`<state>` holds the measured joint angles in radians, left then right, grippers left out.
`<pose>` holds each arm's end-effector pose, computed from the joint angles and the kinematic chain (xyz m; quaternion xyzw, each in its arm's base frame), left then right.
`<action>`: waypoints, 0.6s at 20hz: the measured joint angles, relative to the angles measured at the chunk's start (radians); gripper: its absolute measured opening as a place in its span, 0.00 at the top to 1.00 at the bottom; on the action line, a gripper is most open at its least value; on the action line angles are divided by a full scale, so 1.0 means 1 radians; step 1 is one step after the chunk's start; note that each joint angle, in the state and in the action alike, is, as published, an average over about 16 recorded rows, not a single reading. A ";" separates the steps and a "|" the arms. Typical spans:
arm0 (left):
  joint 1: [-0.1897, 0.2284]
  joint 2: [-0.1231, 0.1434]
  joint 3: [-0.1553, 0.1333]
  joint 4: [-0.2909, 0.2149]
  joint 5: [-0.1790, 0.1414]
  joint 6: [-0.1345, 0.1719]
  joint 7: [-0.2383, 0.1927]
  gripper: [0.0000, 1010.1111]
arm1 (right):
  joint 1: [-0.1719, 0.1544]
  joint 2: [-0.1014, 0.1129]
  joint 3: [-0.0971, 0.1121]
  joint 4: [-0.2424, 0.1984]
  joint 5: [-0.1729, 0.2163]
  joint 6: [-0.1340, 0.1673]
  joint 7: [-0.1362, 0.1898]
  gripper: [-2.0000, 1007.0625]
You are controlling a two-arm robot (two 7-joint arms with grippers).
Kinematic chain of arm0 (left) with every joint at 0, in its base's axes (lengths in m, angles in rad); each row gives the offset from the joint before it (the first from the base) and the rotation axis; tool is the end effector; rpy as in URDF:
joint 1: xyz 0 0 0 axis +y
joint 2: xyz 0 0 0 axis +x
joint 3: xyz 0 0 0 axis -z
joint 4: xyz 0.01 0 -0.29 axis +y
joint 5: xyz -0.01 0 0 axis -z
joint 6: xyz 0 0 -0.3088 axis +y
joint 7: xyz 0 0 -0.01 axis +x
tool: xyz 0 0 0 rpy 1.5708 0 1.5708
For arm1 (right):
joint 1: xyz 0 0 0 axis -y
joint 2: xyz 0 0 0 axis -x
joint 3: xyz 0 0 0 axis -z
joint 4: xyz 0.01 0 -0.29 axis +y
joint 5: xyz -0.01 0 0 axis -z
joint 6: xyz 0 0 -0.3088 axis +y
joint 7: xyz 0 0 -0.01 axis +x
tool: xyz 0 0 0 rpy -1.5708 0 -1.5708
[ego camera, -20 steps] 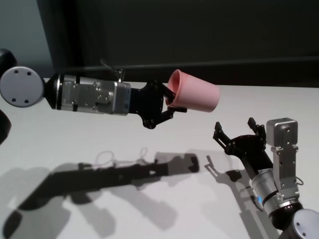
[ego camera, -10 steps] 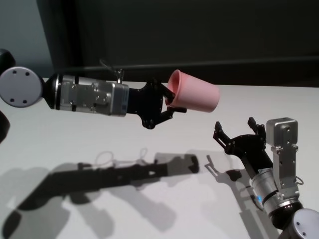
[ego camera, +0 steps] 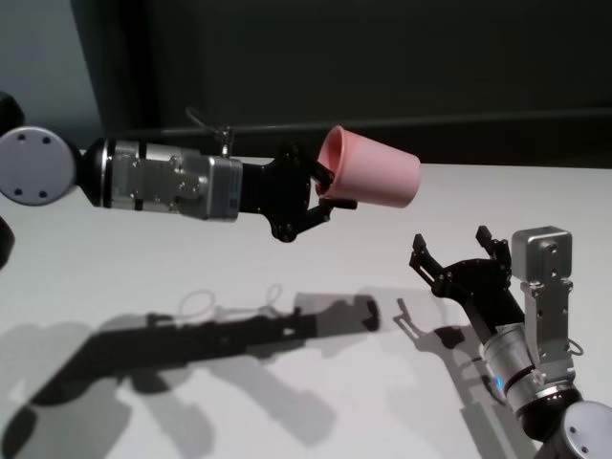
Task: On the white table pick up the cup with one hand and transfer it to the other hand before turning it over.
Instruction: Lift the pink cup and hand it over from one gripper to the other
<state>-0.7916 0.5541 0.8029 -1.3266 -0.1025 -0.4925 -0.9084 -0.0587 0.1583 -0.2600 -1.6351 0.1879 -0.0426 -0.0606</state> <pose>0.4652 0.0021 -0.1496 0.1702 -0.4199 0.0000 0.8915 0.3002 0.0394 -0.3070 0.0183 0.0178 -0.6311 0.7753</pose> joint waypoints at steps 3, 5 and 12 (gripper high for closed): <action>0.004 0.002 -0.005 -0.005 0.002 -0.003 0.006 0.95 | 0.000 0.000 0.000 0.000 0.000 0.000 0.000 0.00; 0.006 0.004 -0.009 -0.008 0.003 -0.005 0.009 0.95 | 0.000 0.000 0.000 0.000 0.000 0.000 0.000 0.00; 0.010 0.008 -0.015 -0.014 0.011 -0.007 0.013 0.95 | 0.000 0.000 0.000 0.000 0.000 0.000 0.000 0.00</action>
<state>-0.7813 0.5618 0.7877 -1.3404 -0.0910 -0.4994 -0.8953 -0.0587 0.1583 -0.2600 -1.6351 0.1879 -0.0426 -0.0606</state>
